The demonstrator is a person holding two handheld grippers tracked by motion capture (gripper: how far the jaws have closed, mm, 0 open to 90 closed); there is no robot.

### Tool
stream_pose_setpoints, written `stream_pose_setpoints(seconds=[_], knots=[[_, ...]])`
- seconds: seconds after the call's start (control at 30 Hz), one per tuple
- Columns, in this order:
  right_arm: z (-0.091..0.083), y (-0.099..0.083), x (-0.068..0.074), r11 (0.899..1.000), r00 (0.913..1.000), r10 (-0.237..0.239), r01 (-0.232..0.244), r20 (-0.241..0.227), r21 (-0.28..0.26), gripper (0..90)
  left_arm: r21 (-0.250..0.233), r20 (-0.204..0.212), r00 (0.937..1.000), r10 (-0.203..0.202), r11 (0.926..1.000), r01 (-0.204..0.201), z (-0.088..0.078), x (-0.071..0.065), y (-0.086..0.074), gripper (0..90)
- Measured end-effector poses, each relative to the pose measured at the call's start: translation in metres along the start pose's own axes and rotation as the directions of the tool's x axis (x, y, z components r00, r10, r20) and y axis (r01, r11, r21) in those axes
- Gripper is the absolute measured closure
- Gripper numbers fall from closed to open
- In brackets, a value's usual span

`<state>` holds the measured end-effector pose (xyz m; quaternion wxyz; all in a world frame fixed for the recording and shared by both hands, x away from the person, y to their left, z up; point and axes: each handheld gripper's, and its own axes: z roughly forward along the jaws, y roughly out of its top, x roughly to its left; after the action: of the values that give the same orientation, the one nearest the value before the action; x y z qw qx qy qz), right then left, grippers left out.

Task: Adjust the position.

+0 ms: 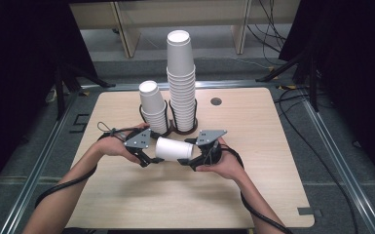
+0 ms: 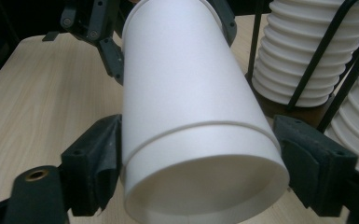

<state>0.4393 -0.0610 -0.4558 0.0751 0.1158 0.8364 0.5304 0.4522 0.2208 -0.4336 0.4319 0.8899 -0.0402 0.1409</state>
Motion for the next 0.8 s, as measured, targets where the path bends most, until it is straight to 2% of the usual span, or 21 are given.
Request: stream_pose_setpoints(seconds=[0.13,0.17,0.27,0.4,0.43,0.47,0.6,0.67,0.7,0.73,0.77,0.8], knots=[[-0.001,-0.001,0.0,1.0,1.0,-0.006,0.006,0.004,-0.003,15.7,0.026,0.003,1.0,0.007,0.9996,-0.007,-0.002,0.0,0.002,17.8],[-0.002,-0.001,0.002,0.999,0.9994,0.033,-0.033,0.008,0.002,15.5,0.03,0.003,1.0,0.005,0.9995,-0.005,-0.002,0.0,0.002,17.9],[-0.003,-0.001,0.0,1.0,0.9998,0.008,-0.008,0.018,-0.007,15.4,0.057,0.004,0.9999,0.014,0.9983,-0.014,-0.003,0.0,0.004,18.0],[-0.006,-0.001,0.001,1.0,0.9997,0.003,-0.004,0.024,0.025,15.4,0.086,-0.016,0.9997,0.021,0.9961,-0.02,-0.004,0.0,0.007,18.1],[-0.008,-0.001,0.001,0.999,0.9998,0.011,-0.012,0.018,0.033,15.4,0.101,-0.013,0.9994,0.033,0.9944,-0.031,-0.005,0.001,0.008,18.1],[-0.008,-0.001,0.001,1.0,0.9997,0.008,-0.008,0.023,0.025,15.4,0.108,-0.019,0.9993,0.033,0.9937,-0.031,-0.005,0.001,0.009,18.2],[-0.013,-0.003,0.002,0.998,0.9994,0.015,-0.017,0.033,0.055,15.4,0.158,-0.032,0.9986,0.042,0.9868,-0.036,-0.008,0.003,0.013,18.3],[-0.014,-0.004,0.003,0.998,0.9991,0.015,-0.017,0.039,0.055,15.4,0.177,-0.034,0.9972,0.067,0.9824,-0.06,-0.009,0.004,0.015,18.3],[-0.016,-0.004,0.003,0.998,0.999,0.007,-0.01,0.045,0.061,15.4,0.212,-0.03,0.9961,0.083,0.9744,-0.075,-0.011,0.005,0.017,18.2],[-0.017,-0.004,0.003,0.998,0.9988,-0.005,0.002,0.049,0.061,15.4,0.231,-0.028,0.9957,0.088,0.9698,-0.079,-0.012,0.006,0.019,18.2],[-0.019,-0.005,0.005,0.998,0.9988,0.009,-0.013,0.048,0.069,15.4,0.25,-0.037,0.9951,0.092,0.965,-0.08,-0.013,0.006,0.021,18.2],[-0.022,-0.005,0.005,0.997,0.9982,0.008,-0.012,0.06,0.075,15.4,0.278,-0.024,0.9922,0.122,0.9542,-0.111,-0.015,0.007,0.025,18.2]])
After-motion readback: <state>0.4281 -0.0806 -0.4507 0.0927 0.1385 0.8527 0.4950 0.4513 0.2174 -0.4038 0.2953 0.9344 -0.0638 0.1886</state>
